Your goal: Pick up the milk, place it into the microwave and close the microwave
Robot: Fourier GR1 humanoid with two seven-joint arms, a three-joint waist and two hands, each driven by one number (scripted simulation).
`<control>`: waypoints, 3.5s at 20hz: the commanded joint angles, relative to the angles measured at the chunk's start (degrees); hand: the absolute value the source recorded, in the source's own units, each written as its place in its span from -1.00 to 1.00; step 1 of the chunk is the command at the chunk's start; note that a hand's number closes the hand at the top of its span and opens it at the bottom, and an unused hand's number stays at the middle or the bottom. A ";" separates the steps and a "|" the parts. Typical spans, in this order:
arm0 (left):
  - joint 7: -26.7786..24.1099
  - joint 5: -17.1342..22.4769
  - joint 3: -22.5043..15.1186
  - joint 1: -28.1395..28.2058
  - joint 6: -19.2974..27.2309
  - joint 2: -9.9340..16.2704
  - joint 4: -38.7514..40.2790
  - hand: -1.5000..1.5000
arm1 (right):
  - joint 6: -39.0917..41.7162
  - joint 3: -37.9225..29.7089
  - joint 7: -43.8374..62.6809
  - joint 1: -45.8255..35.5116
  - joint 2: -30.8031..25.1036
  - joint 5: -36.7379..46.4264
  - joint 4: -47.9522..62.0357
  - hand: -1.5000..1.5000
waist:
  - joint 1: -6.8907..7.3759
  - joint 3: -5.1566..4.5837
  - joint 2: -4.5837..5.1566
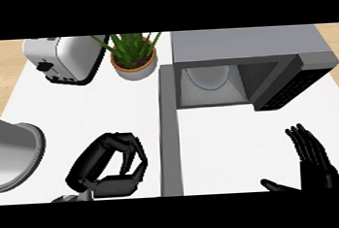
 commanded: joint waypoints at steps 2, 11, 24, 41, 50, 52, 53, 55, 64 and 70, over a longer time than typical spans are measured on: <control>1.51 -0.66 -7.57 -10.75 7.06 -0.04 10.39 1.00 | -0.84 -1.63 4.40 3.24 -2.79 -0.34 -8.38 -1.00 | -0.03 0.01 0.16; -0.02 -1.41 -25.89 -21.95 23.91 -0.02 25.47 1.00 | 2.94 -3.76 5.69 6.77 -5.20 -2.85 -16.10 -1.00 | -0.60 0.02 0.24; 1.75 22.94 -42.85 -37.58 38.78 -0.01 37.23 -1.00 | 7.91 -2.56 15.23 0.38 -9.72 -8.61 -24.97 -1.00 | -6.28 -0.15 1.44; -6.80 38.83 -38.45 -52.77 45.62 -0.03 44.24 1.00 | 13.36 -1.78 19.89 -3.59 -14.80 -13.72 -32.60 -1.00 | -16.58 -0.07 3.46; -6.92 43.64 -36.86 -59.35 47.43 0.01 49.57 1.00 | 14.57 -2.28 23.73 -6.85 -17.63 -17.45 -34.97 -1.00 | -19.72 -0.11 4.63; -6.89 44.32 -36.41 -60.95 48.23 0.03 50.61 1.00 | 15.10 -2.88 23.79 -6.92 -18.13 -18.21 -34.61 -1.00 | -20.66 0.03 4.72; -7.32 44.27 -36.91 -60.53 48.95 0.04 50.98 1.00 | 15.06 -2.40 24.60 -7.34 -18.35 -18.63 -35.42 -1.00 | -21.07 -0.08 4.86; -6.93 45.08 -36.84 -61.61 49.46 0.06 50.70 1.00 | 15.13 -2.97 25.02 -7.95 -18.85 -19.20 -34.73 -1.00 | -20.96 0.04 4.92; -8.13 46.80 -37.98 -61.73 52.87 0.11 50.97 1.00 | 15.45 -5.72 27.29 -9.84 -21.99 -21.45 -34.98 -1.00 | -22.64 0.01 5.11; -8.70 47.86 -38.38 -61.90 55.14 0.13 50.70 1.00 | 15.58 -7.33 28.61 -10.47 -23.77 -22.58 -34.70 -1.00 | -23.89 0.08 5.07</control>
